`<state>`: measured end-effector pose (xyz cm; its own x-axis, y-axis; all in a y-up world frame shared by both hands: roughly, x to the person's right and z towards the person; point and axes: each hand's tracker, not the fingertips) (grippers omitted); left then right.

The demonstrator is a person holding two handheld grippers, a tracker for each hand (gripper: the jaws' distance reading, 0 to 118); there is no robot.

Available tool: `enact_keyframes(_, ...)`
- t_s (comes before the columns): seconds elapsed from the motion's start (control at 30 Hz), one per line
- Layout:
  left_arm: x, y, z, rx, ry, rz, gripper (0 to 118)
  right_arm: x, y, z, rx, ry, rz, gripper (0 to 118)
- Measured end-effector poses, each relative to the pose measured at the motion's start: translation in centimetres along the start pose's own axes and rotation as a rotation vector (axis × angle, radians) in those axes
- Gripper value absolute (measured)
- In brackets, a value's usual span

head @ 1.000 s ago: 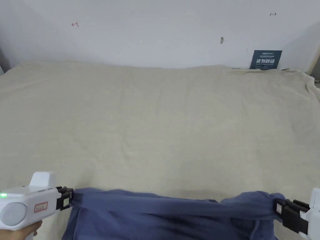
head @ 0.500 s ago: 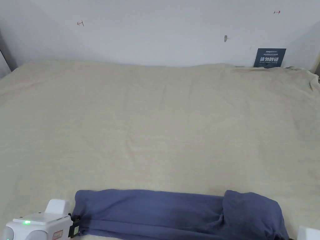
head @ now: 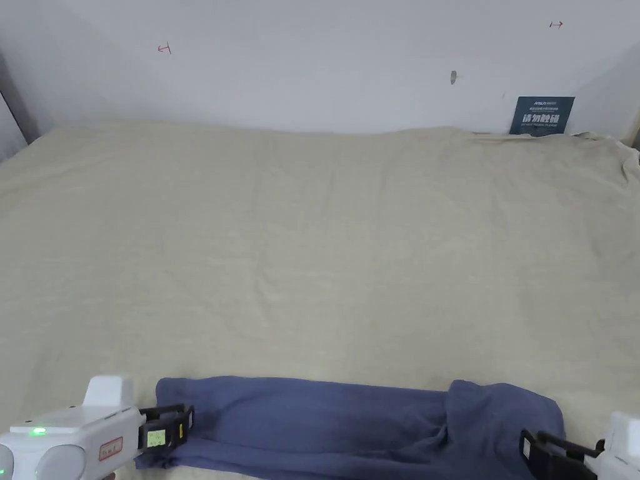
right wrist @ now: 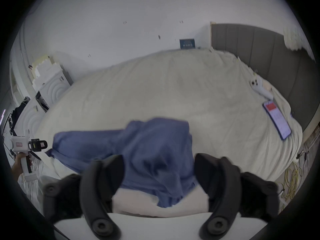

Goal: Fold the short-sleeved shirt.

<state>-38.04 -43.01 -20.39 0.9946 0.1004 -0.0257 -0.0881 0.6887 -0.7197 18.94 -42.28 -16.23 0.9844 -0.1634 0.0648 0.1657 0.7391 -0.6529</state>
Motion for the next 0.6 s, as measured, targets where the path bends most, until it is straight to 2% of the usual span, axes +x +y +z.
enact_keyframes(0.17, 1.6, 3.3, 3.2, 0.167, -0.003, -0.017, 112, -3.1, 4.5, 3.1, 0.153, 0.024, 0.056, 93)
enact_keyframes(0.23, 2.2, 4.6, 4.1, 0.233, 0.016, 0.014, 112, -4.8, 6.2, 4.4, 0.211, 0.018, 0.077, 92)
enact_keyframes(0.33, 3.0, 6.1, 4.9, 0.294, 0.013, 0.05, 114, -6.7, 7.8, 5.2, 0.28, -0.008, 0.121, 93)
enact_keyframes(0.43, 4.2, 6.8, 5.0, 0.308, 0.022, 0.016, 113, -8.1, 8.4, 5.3, 0.326, -0.058, 0.149, 92)
enact_keyframes(0.5, 4.8, 6.7, 5.0, 0.322, 0.026, 0.007, 104, -8.7, 8.5, 5.3, 0.346, -0.075, 0.15, 92)
enact_keyframes(0.57, 5.5, 6.3, 4.9, 0.376, 0.032, -0.012, 79, -9.4, 8.4, 5.2, 0.372, -0.107, 0.149, 86)
enact_keyframes(0.6, 5.9, 6.1, 4.8, 0.384, 0.04, -0.021, 67, -9.2, 8.4, 5.0, 0.38, -0.106, 0.146, 78)
